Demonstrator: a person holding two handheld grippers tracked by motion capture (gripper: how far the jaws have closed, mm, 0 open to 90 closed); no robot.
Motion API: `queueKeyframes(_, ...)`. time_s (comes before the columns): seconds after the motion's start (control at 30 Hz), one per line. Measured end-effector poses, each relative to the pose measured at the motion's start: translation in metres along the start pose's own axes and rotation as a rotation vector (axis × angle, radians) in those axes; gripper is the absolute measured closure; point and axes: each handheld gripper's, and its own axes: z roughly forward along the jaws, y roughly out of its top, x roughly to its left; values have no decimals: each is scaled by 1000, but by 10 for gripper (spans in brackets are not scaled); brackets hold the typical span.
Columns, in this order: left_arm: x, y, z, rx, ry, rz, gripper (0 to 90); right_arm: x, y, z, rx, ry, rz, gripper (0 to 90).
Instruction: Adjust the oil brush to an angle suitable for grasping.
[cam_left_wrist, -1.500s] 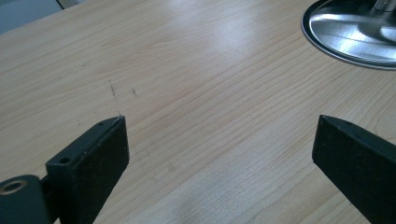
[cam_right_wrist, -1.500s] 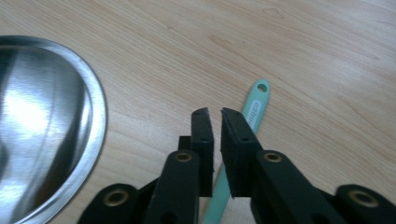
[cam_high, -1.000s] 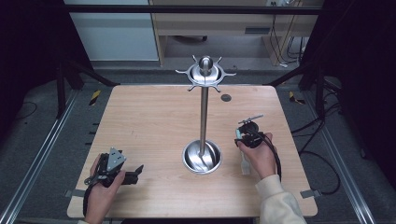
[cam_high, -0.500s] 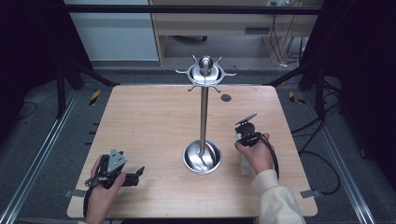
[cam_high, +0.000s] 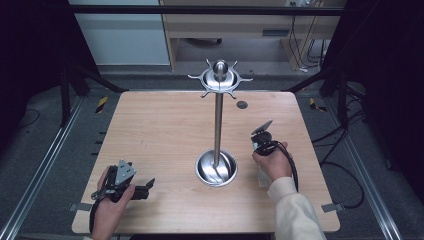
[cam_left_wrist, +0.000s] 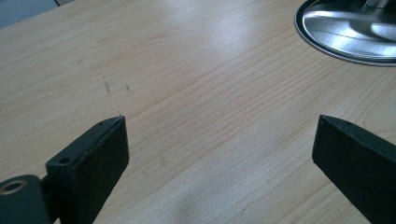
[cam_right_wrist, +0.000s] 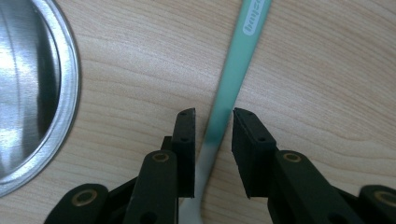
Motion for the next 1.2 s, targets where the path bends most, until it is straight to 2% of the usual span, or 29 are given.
queueKeyframes(0.37, 0, 0, 0, -1, 0, 0, 34, -2, -1, 7, 47, 23, 21, 749)
queueKeyframes(0.73, 0, 0, 0, 0, -2, 2, 35, -2, 3, 7, 82, 9, 39, 763)
queueKeyframes(1.0, 0, 0, 1, 1, -4, 4, 35, -9, 4, 8, 89, 55, 88, 788)
queueKeyframes(1.2, 0, 0, 1, 2, -3, 4, 35, -13, 2, 7, 81, 70, 80, 822)
